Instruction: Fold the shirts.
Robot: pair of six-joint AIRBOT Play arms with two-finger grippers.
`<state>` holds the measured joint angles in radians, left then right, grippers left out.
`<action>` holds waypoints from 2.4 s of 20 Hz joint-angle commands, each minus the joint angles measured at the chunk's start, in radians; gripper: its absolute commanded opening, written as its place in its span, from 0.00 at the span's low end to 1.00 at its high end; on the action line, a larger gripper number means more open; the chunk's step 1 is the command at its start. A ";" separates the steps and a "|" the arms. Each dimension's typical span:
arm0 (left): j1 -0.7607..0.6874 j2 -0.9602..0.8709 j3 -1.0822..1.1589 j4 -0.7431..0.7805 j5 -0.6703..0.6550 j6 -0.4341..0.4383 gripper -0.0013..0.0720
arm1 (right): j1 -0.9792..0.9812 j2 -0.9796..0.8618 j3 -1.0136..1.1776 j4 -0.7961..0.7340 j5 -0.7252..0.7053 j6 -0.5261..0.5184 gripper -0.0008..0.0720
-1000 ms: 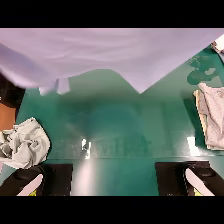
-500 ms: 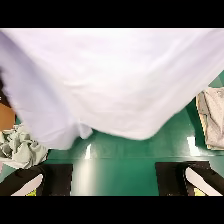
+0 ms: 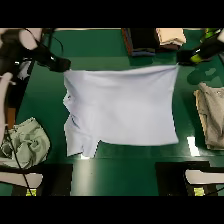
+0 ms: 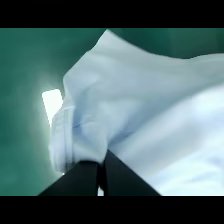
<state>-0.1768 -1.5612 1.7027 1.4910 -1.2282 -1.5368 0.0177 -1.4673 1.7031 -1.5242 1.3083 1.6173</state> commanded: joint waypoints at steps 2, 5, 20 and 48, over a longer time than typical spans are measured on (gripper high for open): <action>0.000 -0.102 -0.013 0.016 0.048 0.002 0.05 | 0.035 -0.159 0.045 -0.020 -0.047 0.013 0.04; 0.012 -0.100 0.010 0.032 0.005 0.000 0.69 | 0.031 -0.190 0.149 0.014 -0.040 0.013 0.52; 0.074 0.475 -0.811 -0.089 -0.009 -0.087 0.67 | -0.208 0.370 -0.771 0.032 0.130 -0.014 0.80; 0.074 0.478 -1.060 -0.302 0.192 0.027 0.80 | -0.076 0.372 -1.022 0.083 -0.034 -0.011 0.04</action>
<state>-0.1040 -1.0824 0.6853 1.2316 -1.0695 -1.5372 -0.0597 -1.0950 0.6785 -1.4403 1.2743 1.6058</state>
